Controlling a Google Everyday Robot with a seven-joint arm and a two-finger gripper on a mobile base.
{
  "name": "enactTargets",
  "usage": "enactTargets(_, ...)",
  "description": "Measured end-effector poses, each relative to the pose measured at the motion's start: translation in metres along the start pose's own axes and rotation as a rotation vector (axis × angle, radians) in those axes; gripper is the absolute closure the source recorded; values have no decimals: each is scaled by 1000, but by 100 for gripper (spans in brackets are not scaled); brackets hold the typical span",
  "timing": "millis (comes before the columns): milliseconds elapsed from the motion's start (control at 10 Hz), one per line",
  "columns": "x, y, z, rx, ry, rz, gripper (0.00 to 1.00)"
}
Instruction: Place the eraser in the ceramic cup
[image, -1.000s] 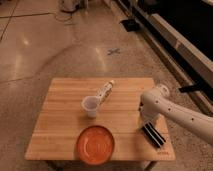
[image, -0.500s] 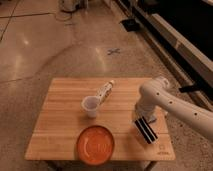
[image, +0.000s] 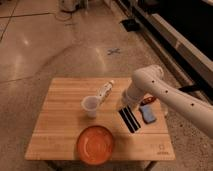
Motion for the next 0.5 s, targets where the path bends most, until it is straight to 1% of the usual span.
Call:
enactTargets(300, 27, -40, -13, 85, 40, -54, 100)
enactTargets(400, 34, -49, -15, 112, 50, -62, 100)
enactTargets(500, 43, -61, -17, 146, 60, -71, 100)
